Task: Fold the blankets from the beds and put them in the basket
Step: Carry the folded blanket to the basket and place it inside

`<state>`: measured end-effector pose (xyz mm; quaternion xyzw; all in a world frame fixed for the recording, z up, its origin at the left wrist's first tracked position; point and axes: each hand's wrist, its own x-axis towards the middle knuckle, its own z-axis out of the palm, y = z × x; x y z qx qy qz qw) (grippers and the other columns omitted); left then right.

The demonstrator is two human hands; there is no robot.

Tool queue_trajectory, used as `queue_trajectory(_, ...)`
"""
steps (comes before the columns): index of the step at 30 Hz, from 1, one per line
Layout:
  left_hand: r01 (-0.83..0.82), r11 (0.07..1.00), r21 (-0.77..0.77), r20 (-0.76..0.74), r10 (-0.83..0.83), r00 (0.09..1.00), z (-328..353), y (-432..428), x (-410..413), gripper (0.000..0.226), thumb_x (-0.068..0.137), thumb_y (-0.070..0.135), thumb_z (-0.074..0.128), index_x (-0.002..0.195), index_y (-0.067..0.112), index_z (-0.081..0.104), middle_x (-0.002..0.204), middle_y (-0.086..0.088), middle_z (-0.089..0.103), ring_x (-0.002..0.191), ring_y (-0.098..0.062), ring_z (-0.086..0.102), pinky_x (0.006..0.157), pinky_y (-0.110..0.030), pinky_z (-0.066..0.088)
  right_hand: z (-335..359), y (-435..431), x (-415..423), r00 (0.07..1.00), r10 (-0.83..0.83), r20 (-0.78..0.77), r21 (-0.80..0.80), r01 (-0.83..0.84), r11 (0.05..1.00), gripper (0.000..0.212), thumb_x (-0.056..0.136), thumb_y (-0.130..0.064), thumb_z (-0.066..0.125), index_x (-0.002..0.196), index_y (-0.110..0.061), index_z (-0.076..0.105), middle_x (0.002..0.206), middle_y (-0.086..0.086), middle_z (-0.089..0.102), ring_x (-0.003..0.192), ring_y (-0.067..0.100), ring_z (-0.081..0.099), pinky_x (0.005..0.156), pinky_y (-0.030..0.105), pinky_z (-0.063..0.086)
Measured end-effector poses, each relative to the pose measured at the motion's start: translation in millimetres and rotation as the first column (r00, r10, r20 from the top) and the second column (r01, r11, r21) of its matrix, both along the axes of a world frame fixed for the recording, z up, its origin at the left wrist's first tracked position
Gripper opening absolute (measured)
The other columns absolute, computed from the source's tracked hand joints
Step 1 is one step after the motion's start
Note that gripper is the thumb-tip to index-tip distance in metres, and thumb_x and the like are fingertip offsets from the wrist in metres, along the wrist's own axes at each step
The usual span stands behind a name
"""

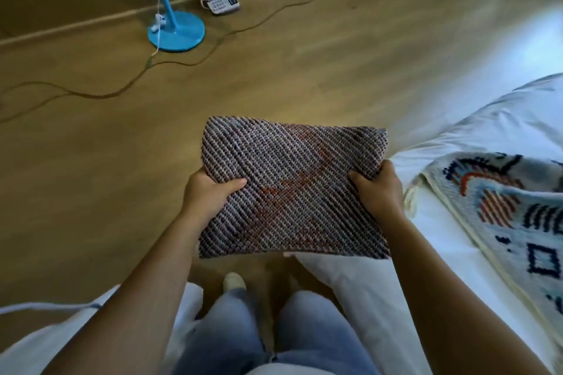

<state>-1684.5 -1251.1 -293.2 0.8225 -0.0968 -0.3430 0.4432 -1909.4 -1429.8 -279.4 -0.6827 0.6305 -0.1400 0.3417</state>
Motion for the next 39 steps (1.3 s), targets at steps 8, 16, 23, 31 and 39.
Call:
queue_trajectory(8, 0.257, 0.966, -0.008, 0.015, -0.257, 0.966, -5.4, -162.4, 69.6, 0.044, 0.064, 0.025, 0.083, 0.104, 0.017, 0.065, 0.106, -0.004, 0.068, 0.087, -0.020, 0.062, 0.085, -0.033, 0.048, -4.5, -101.6, 29.8, 0.965, -0.262, 0.012, 0.003, 0.262, 0.965, 0.043, 0.078, -0.036, 0.066, 0.110, -0.013, 0.048, 0.109, 0.012, 0.063, 0.095, 0.028, 0.058, 0.073, 0.030, 0.038)
queue_trajectory(16, 0.433, 0.901, 0.015, 0.091, -0.433, 0.897, 5.9, -374.1, 91.3, 0.046, 0.064, 0.025, 0.083, 0.104, 0.012, 0.065, 0.106, -0.006, 0.068, 0.093, -0.022, 0.063, 0.088, -0.035, 0.049, -7.8, -260.3, 34.8, 0.902, -0.416, 0.114, 0.018, 0.417, 0.909, 0.048, 0.077, -0.033, 0.069, 0.113, -0.008, 0.051, 0.111, 0.014, 0.064, 0.101, 0.031, 0.059, 0.080, 0.033, 0.042)
queue_trajectory(23, 0.525, 0.850, -0.038, 0.107, -0.519, 0.848, 8.1, -548.5, 98.4, 0.039, 0.062, 0.021, 0.084, 0.095, 0.018, 0.063, 0.095, 0.000, 0.066, 0.085, -0.017, 0.061, 0.081, -0.029, 0.046, 3.2, -406.1, 32.4, 0.866, -0.487, 0.112, -0.031, 0.493, 0.870, 0.049, 0.077, -0.033, 0.068, 0.115, -0.009, 0.051, 0.111, 0.013, 0.063, 0.101, 0.030, 0.058, 0.076, 0.029, 0.038)
queue_trajectory(31, 0.662, 0.748, -0.047, 0.082, -0.658, 0.749, -6.8, -769.0, 106.3, 0.047, 0.063, 0.020, 0.083, 0.104, 0.009, 0.065, 0.108, -0.011, 0.068, 0.097, -0.024, 0.064, 0.092, -0.044, 0.050, -3.2, -578.9, 37.2, 0.770, -0.633, 0.077, -0.038, 0.637, 0.770, 0.049, 0.076, -0.033, 0.069, 0.113, -0.007, 0.051, 0.111, 0.014, 0.063, 0.101, 0.030, 0.059, 0.079, 0.032, 0.042)
queue_trajectory(39, 0.801, 0.598, -0.024, 0.066, -0.799, 0.598, -2.5, -976.1, 65.4, 0.050, 0.063, 0.024, 0.083, 0.107, 0.013, 0.062, 0.108, -0.006, 0.067, 0.097, -0.025, 0.064, 0.092, -0.042, 0.049, -3.6, -725.3, 4.2, 0.634, -0.769, 0.080, -0.011, 0.772, 0.636, 0.053, 0.077, -0.033, 0.068, 0.120, -0.009, 0.048, 0.117, 0.012, 0.061, 0.106, 0.031, 0.057, 0.087, 0.036, 0.044)
